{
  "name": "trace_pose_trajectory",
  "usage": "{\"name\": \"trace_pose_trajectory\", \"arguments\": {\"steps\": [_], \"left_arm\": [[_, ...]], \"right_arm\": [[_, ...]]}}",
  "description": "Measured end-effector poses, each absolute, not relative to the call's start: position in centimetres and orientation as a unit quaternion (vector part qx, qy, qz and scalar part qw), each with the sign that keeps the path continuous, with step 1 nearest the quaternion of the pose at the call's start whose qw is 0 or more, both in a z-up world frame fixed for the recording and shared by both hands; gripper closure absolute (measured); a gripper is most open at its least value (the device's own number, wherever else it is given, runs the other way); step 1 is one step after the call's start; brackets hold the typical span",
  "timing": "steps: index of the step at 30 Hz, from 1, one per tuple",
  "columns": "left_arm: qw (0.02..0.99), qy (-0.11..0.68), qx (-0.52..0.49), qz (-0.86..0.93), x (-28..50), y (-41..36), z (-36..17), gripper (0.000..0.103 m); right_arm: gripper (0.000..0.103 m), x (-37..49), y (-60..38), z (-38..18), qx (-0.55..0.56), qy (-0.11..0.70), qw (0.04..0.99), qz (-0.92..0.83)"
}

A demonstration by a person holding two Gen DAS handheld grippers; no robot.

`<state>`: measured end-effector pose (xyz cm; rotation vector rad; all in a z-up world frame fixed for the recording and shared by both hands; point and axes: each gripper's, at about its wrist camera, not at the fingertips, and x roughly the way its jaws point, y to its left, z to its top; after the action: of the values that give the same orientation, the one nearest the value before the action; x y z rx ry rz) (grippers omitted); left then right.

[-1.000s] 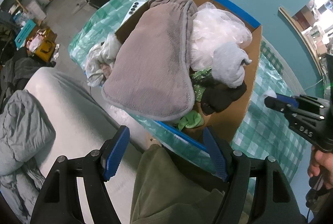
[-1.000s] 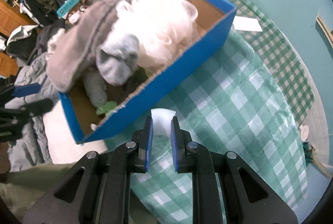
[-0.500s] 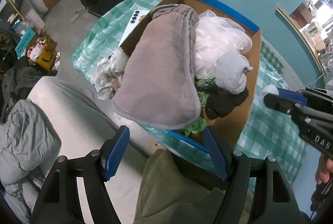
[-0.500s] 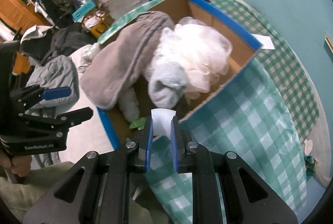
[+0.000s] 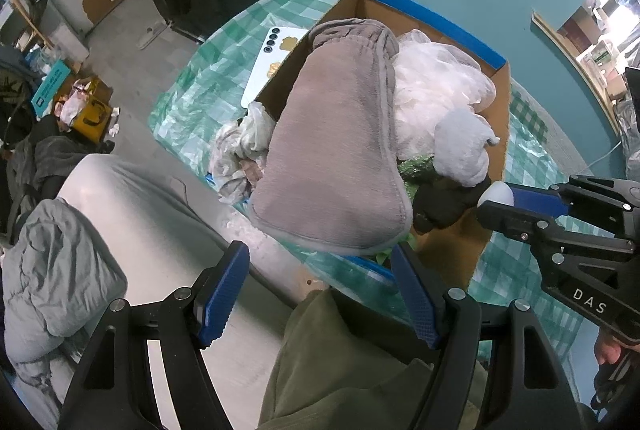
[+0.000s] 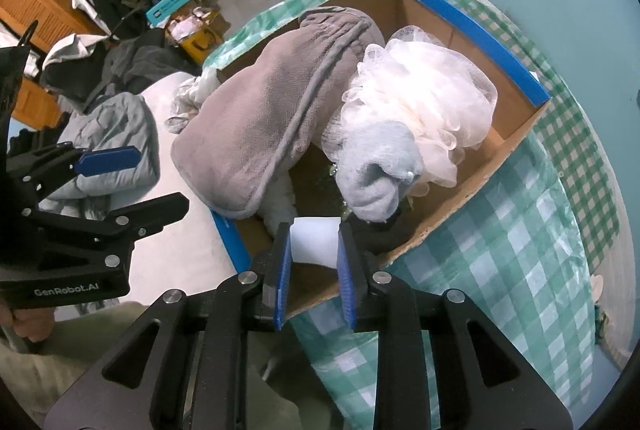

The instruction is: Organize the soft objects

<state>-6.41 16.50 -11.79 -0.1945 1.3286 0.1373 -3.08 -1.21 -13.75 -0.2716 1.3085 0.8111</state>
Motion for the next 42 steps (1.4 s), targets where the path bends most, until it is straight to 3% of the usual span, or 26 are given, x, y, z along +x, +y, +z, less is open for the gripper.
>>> {"name": "trace_pose_trajectory", "arguments": {"steps": [4,9,12,17,26,29,42], "left_arm": [[0.782,0.614,-0.089,0.060,-6.3,16.6,-11.7,0.028],[0.784,0.613,-0.086,0.054,-6.2,16.4,-11.6,0.028],[0.786,0.611,-0.084,0.053,-6.2,16.4,-11.3,0.028],[0.791,0.605,-0.080,0.051,-6.1,16.1,-10.5,0.028],[0.815,0.575,-0.059,0.037,-5.5,14.9,-6.7,0.028],[0.826,0.561,-0.043,0.031,-5.4,14.2,-5.2,0.018],[0.860,0.511,-0.002,0.005,-4.5,11.1,0.4,0.012]], "right_arm": [[0.075,-3.2,-1.2,-13.4,-0.118,0.588,0.713,0.363],[0.057,-3.3,-1.3,-12.9,-0.119,0.581,0.719,0.361],[0.052,-3.3,-1.5,-12.5,-0.117,0.576,0.726,0.357],[0.052,-3.0,-2.6,-11.3,-0.104,0.575,0.735,0.343],[0.040,-2.5,-6.0,-7.8,-0.061,0.562,0.774,0.285],[0.038,-2.5,-7.0,-6.6,-0.045,0.557,0.786,0.263],[0.037,-2.6,-10.0,-2.7,-0.012,0.543,0.818,0.191]]}}
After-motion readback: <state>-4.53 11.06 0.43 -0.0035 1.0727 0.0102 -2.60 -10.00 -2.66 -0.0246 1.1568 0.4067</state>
